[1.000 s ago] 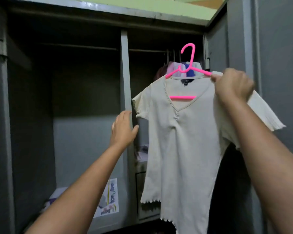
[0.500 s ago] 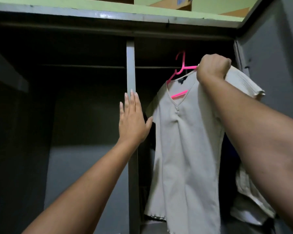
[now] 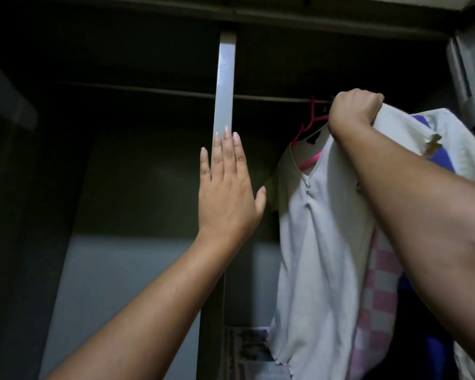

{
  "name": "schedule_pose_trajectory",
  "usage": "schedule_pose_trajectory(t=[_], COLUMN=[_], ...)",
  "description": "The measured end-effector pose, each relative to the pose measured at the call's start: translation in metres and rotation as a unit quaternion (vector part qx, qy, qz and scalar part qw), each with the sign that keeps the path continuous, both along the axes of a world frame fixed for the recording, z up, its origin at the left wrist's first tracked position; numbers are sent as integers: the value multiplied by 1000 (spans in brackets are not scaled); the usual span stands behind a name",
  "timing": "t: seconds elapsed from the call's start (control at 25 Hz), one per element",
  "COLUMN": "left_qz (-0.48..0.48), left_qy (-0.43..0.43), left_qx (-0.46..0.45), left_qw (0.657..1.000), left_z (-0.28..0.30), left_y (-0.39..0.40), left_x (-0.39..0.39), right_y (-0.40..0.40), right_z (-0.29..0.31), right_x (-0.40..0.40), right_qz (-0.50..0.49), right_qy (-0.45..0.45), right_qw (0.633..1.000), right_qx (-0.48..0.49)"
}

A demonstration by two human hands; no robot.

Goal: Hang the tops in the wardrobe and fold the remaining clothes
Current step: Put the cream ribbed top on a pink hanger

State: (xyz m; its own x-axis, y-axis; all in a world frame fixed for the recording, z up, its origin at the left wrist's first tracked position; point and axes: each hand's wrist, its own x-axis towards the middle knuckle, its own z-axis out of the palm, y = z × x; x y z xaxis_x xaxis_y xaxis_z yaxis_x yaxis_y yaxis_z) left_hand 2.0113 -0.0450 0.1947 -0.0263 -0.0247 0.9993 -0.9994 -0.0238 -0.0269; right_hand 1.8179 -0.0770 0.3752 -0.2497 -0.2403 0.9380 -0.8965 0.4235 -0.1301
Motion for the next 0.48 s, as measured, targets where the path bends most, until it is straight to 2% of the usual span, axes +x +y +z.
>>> schedule_pose_trajectory(t=[0.16, 0.24, 0.32, 0.4, 0.48], left_qz=[0, -16, -44, -89, -138], left_qy=[-1, -6, -10, -10, -7], left_qx=[15, 30, 56, 93, 139], left_qw=[1000, 999, 997, 992, 980], left_z=[0, -2, -11, -31, -54], left_y=[2, 5, 12, 20, 32], left_x=[0, 1, 5, 11, 23], right_y=[5, -3, -22, -30, -20], right_z=[-16, -51, -112, -193, -269], right_x=[5, 9, 11, 8, 3], right_qz=[-27, -51, -55, -8, 62], right_qy=[31, 101, 186, 218, 167], right_qw=[998, 992, 981, 974, 950], right_qx=[-41, -60, -23, 54, 255])
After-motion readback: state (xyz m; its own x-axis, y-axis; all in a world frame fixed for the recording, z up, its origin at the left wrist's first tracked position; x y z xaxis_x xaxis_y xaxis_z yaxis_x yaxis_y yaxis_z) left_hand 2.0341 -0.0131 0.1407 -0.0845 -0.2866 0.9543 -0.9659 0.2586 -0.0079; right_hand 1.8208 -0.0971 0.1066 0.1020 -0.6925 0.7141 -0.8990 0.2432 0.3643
